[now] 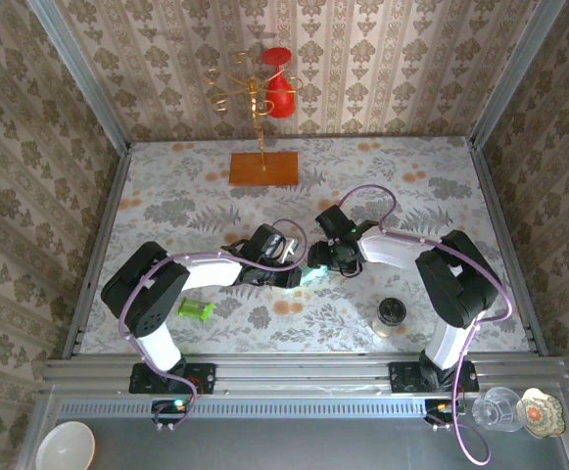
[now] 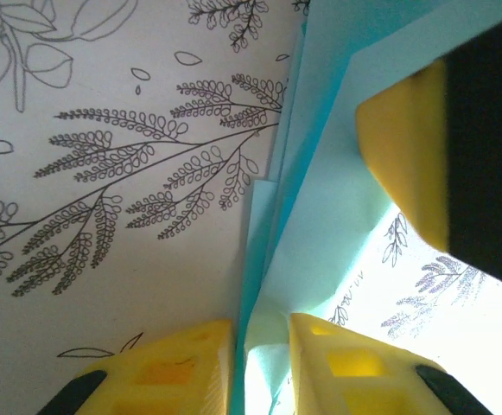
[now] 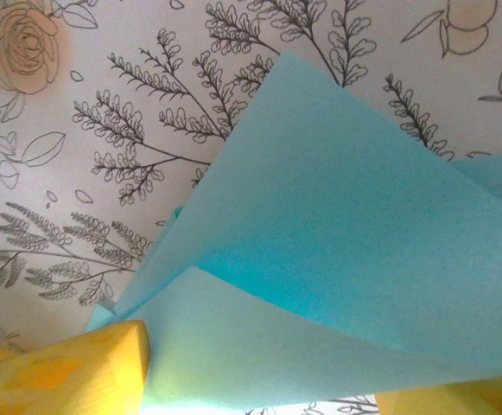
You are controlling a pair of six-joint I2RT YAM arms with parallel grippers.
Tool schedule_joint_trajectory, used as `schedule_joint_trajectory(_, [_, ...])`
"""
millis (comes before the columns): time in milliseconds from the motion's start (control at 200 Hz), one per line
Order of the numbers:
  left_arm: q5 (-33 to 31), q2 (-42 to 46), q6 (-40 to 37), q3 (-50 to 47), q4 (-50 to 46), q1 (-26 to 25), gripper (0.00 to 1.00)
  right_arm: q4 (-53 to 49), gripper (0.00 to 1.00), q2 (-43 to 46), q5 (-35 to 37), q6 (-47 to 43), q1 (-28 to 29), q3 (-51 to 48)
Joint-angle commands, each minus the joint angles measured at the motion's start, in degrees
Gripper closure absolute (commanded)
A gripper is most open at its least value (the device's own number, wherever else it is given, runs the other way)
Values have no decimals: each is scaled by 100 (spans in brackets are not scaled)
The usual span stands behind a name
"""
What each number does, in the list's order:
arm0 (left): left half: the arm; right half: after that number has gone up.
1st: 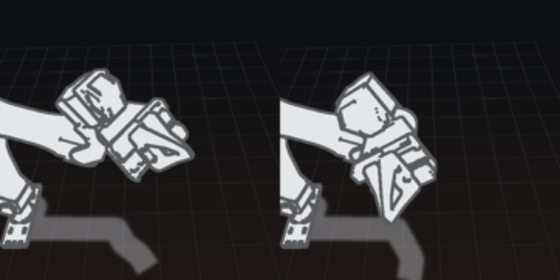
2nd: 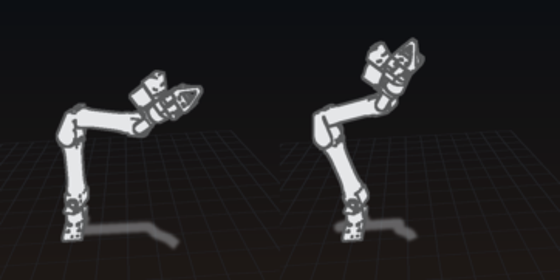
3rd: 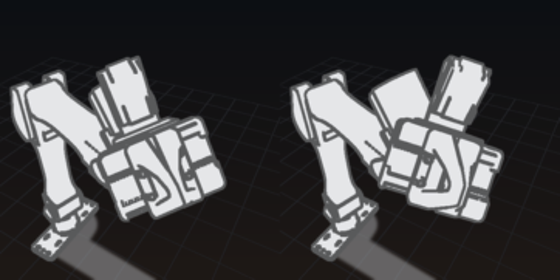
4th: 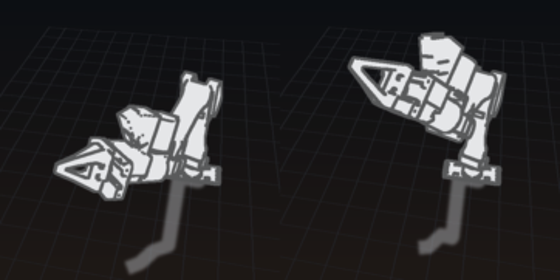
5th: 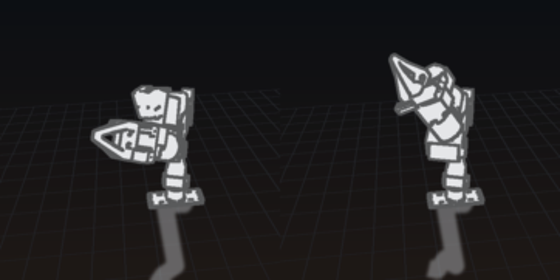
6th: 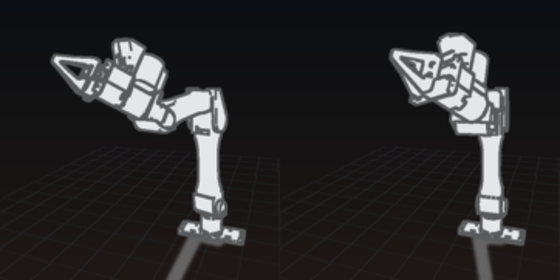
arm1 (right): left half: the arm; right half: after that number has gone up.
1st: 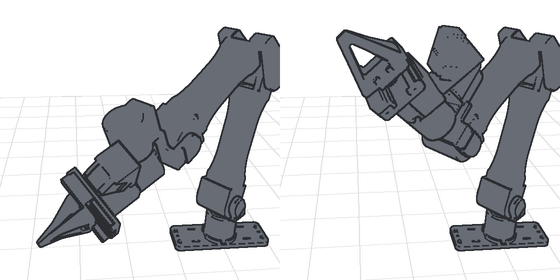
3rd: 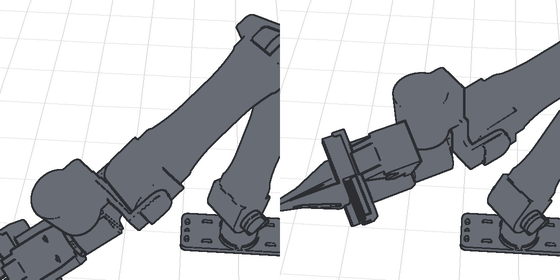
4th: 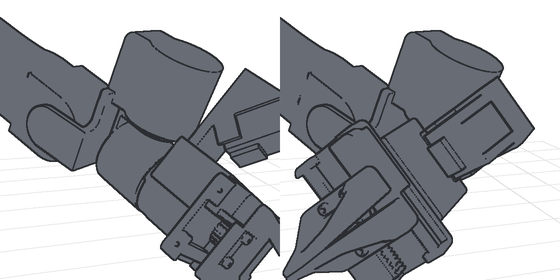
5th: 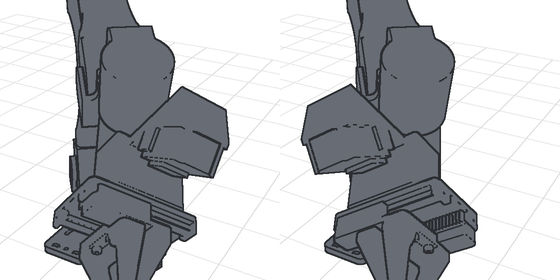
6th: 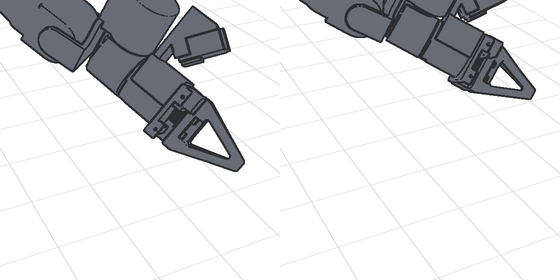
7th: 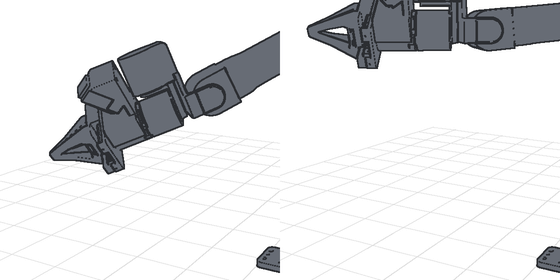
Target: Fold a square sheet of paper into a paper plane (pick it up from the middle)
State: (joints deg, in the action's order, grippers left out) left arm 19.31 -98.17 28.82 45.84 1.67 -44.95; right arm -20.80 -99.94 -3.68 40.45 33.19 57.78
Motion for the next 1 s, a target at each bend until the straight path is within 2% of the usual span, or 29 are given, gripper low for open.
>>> schedule_joint_trajectory(0, [-130, -288, 136, -67, -290, -13, 74, 261, 30, 596, -414, -79, -125, -265])
schedule_joint_trajectory(160, [-138, -299, 153, -67, -314, -9, 75, 507, 30, 1597, -631, -58, -269, -715])
schedule_joint_trajectory(325, [-142, -351, 169, -36, -310, -12, 75, 1146, 36, 2226, -993, 444, -260, -1295])
schedule_joint_trajectory(430, [-138, -352, 184, -41, -292, -19, 76, 1498, 46, 2058, -1285, 604, -219, -1311])
schedule_joint_trajectory(600, [-138, -352, 195, -56, -299, -9, 76, 1830, 63, 1143, -1639, 590, -125, -856])
schedule_joint_trajectory(780, [-141, -313, 232, -115, -291, -12, 76, 1859, 67, 360, -1660, 595, -50, -433])
schedule_joint_trajectory(995, [-129, -238, 222, -188, -299, -9, 76, 1580, 68, 97, -1146, 588, -75, -439])
